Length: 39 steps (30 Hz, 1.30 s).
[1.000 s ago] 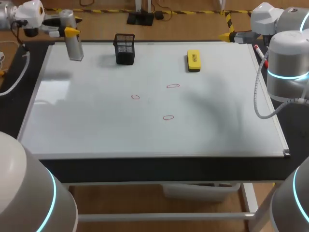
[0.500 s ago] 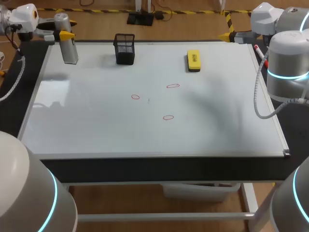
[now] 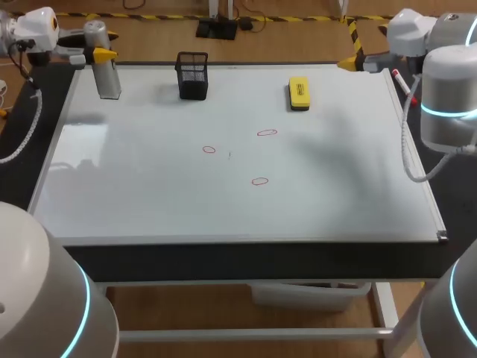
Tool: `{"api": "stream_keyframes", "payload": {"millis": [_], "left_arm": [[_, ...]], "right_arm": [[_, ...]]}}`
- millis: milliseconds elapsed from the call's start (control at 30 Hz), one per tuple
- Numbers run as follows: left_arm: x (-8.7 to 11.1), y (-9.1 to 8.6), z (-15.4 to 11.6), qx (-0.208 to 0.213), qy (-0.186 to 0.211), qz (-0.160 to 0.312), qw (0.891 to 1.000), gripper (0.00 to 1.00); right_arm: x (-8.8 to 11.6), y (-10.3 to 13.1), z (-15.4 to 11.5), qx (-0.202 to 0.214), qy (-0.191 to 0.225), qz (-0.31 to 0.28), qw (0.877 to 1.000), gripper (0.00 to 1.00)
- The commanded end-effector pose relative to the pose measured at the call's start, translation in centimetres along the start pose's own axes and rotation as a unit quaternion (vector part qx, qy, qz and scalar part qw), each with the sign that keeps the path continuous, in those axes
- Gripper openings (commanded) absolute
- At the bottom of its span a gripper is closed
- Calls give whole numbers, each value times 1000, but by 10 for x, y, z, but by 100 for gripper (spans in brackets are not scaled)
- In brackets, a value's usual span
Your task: Pick up the inspection probe, press it on each red-marked spot on the whiteboard one by one, put down the probe, pick up the eraser, and wipe off all the red marks.
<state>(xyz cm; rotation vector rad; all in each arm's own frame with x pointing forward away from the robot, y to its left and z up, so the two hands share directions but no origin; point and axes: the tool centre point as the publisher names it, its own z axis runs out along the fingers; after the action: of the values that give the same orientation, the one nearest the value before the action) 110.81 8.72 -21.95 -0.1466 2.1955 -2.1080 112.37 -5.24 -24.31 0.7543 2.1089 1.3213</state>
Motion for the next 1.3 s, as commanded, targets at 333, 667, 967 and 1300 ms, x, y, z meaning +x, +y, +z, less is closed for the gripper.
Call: {"api": "stream_keyframes", "payload": {"millis": [333,667,967,1300], "left_arm": [[6,-3,2,-3,-95,2,995,0],[6,-3,2,-3,-95,2,995,0],[6,-3,2,-3,-95,2,995,0],[6,-3,2,-3,-95,2,995,0]], "right_arm": [[-42,-6,63,106,190,-74,973,100],[-51,-13,107,204,292,-202,912,100],[-51,-25,134,267,348,-311,843,100],[-34,-25,153,267,398,-421,770,100]]}}
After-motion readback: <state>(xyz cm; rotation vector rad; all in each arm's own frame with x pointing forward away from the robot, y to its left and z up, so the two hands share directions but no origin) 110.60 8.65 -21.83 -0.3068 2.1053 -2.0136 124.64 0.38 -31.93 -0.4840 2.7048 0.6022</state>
